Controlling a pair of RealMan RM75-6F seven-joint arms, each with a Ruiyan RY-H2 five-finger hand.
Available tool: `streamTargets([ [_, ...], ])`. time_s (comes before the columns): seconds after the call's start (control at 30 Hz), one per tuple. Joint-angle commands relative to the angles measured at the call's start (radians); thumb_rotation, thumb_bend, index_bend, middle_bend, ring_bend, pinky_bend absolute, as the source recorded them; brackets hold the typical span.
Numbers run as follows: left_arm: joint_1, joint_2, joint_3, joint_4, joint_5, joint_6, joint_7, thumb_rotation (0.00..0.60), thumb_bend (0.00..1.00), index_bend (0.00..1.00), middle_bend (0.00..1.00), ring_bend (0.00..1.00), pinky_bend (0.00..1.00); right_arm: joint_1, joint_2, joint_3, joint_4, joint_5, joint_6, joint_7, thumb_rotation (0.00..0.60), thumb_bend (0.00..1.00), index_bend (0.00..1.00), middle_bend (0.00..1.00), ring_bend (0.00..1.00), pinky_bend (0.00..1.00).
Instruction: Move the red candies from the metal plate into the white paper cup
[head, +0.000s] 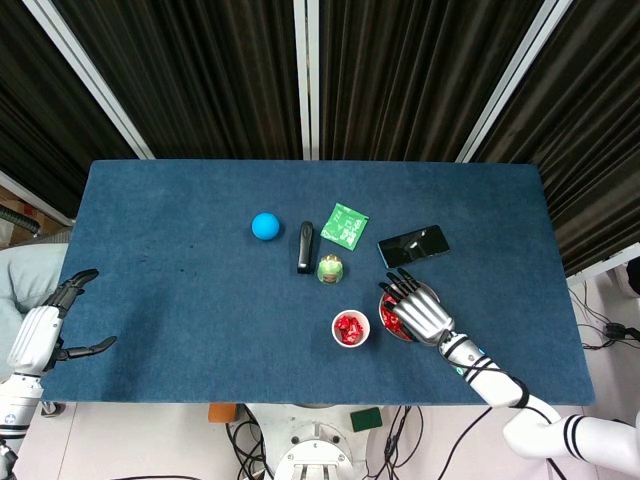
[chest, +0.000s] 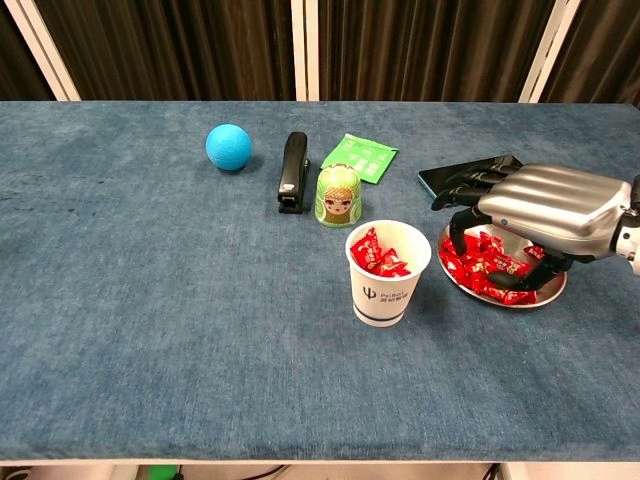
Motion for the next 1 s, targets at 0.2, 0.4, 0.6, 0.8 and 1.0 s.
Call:
streamTargets([
  [0.2,-0.001,0.0,0.0,0.003,-0.001,-0.002,-0.004,0.6,0.1,0.14,0.11,0.12,0.25,0.0,-0.003,0.001,0.004,-0.002,0.003,-0.001,0.6,0.36,0.48,0.09,0.0,0.0],
  [0.4,-0.001,0.001,-0.001,0.002,0.0,-0.002,-0.003,0.6,0.1,0.14,0.11,0.12,0.25,-0.001,-0.004,0.001,0.006,-0.005,0.007,0.002,0.6,0.37,0.53,0.1,0.0,0.0],
  [0.6,-0.002,0.002,-0.001,0.0,0.001,-0.002,-0.002,0.6,0.1,0.14,0.11,0.12,0.25,-0.003,-0.002,0.002,0.006,-0.012,0.018,0.01,0.6,0.39,0.59,0.1,0.0,0.0],
  [0.8,-0.003,0.003,-0.002,-0.004,0.001,-0.002,0.001,0.6,0.1,0.14,0.11,0.12,0.25,-0.007,0.012,0.005,-0.006,-0.03,0.043,0.024,0.6,0.39,0.61,0.1,0.0,0.0],
  [1.0,-0.003,0.003,-0.002,-0.005,0.001,-0.002,0.002,0.6,0.1,0.14,0.11,0.12,0.25,-0.014,0.051,0.016,-0.052,-0.064,0.096,0.037,0.6,0.39,0.62,0.11,0.0,0.0],
])
